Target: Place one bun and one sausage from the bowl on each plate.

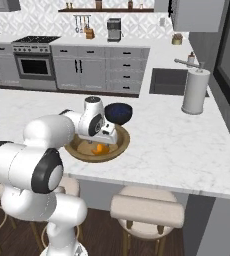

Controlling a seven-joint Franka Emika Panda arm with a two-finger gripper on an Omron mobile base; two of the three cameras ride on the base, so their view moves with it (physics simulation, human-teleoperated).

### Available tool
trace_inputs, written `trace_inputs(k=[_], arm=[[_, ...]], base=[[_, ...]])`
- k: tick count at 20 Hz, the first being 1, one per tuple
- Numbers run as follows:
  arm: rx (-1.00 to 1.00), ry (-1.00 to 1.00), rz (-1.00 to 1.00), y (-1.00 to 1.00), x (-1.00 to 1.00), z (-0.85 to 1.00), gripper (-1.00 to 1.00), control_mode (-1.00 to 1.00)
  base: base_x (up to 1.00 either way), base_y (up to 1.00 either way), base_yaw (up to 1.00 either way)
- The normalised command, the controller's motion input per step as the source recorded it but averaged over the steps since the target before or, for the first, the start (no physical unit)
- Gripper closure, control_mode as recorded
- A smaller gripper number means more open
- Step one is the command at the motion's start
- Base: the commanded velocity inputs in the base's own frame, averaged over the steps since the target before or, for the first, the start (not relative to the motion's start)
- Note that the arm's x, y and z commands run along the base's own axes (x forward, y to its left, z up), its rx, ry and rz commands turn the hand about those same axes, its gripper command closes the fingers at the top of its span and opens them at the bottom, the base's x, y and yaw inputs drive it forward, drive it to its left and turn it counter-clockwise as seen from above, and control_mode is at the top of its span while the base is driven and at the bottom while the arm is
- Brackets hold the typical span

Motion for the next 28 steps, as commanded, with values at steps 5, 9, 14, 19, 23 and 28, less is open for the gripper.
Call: trace_inputs(k=[5, 9, 14, 19, 23, 28], arm=[[0.00, 0.00, 0.00, 0.00, 0.00, -0.13, -1.00, -1.00], [0.00, 0.00, 0.00, 0.00, 0.00, -0.15, -1.00, -1.00], [0.00, 0.00, 0.00, 0.00, 0.00, -0.10, -1.00, -1.00], [0.00, 0.00, 0.00, 0.00, 0.00, -0.08, 1.00, -1.00], [0.00, 0.00, 0.00, 0.00, 0.00, 0.00, 1.00, -1.00], [0.00, 0.00, 0.00, 0.00, 0.00, 0.00, 1.00, -1.00]], base=[[0.00, 0.00, 0.00], [0.00, 0.00, 0.00], [0.00, 0.00, 0.00], [0.00, 0.00, 0.00], [0.00, 0.00, 0.00], [0.00, 0.00, 0.00]])
